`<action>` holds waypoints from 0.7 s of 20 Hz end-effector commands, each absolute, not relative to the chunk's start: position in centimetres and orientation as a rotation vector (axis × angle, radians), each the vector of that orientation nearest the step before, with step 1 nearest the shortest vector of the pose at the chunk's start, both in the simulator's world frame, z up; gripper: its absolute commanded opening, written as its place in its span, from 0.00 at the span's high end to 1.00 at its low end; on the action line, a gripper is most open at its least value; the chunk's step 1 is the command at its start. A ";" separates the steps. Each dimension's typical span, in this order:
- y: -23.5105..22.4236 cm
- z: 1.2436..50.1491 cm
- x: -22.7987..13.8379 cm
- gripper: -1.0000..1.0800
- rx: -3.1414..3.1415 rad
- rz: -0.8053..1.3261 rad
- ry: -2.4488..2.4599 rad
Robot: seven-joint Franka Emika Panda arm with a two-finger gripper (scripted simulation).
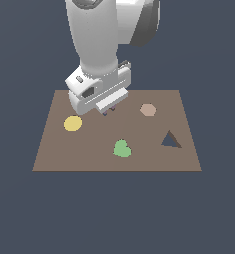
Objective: Insert a designated object into the corresponding slot on a board.
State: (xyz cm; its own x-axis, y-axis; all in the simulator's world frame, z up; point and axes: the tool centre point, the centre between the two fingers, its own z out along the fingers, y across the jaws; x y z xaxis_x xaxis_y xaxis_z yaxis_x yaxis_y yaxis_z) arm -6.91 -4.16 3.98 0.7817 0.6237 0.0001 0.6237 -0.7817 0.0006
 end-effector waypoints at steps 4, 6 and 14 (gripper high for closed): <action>-4.2 3.2 -6.9 1.00 2.967 0.000 1.032; -4.2 3.0 -6.9 1.00 2.967 0.000 1.032; -4.2 3.0 -6.9 0.04 2.967 0.000 1.032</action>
